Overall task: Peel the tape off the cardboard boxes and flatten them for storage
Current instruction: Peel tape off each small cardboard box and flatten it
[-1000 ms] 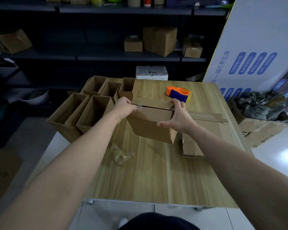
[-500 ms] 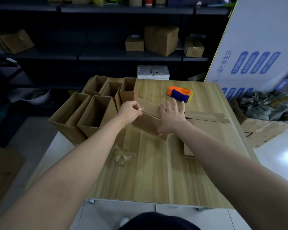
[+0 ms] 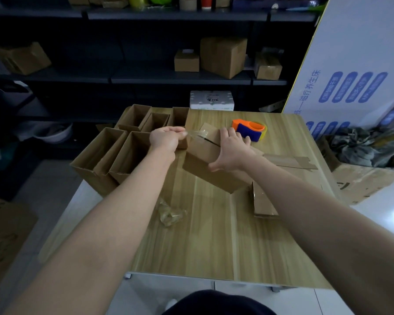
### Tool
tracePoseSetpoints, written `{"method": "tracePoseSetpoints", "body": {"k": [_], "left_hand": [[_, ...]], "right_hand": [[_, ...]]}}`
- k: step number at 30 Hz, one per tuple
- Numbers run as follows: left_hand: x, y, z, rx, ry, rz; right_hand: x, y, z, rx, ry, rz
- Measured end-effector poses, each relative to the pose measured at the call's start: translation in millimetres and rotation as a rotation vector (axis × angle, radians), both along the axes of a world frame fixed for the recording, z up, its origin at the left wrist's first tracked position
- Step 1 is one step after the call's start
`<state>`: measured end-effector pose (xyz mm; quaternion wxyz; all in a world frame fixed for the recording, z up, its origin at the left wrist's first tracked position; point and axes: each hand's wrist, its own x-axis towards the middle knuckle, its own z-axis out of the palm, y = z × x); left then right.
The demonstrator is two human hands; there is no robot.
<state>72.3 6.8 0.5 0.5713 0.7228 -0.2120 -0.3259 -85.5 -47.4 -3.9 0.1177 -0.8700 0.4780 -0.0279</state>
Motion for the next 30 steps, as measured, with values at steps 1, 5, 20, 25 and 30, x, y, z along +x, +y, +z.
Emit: {"method": "tracePoseSetpoints", "body": {"k": [1, 5, 20, 25, 30], "left_hand": [[1, -1, 1, 0.002, 0.035, 0.035], [28, 4, 3, -0.028, 0.160, 0.206], [23, 22, -78, 0.244, -0.721, -0.238], [10, 45, -124, 0.451, -0.714, -0.438], [22, 69, -153, 0.756, -0.613, -0.453]], "right_hand": [[-2, -1, 1, -0.002, 0.004, 0.008], [-24, -6, 2, 0.013, 0.004, -0.035], [-45, -17, 0, 0.030, -0.244, -0.172], [-44, -9, -13, -0.034, -0.048, -0.063], [-59, -21, -12, -0.159, 0.006, -0.214]]}}
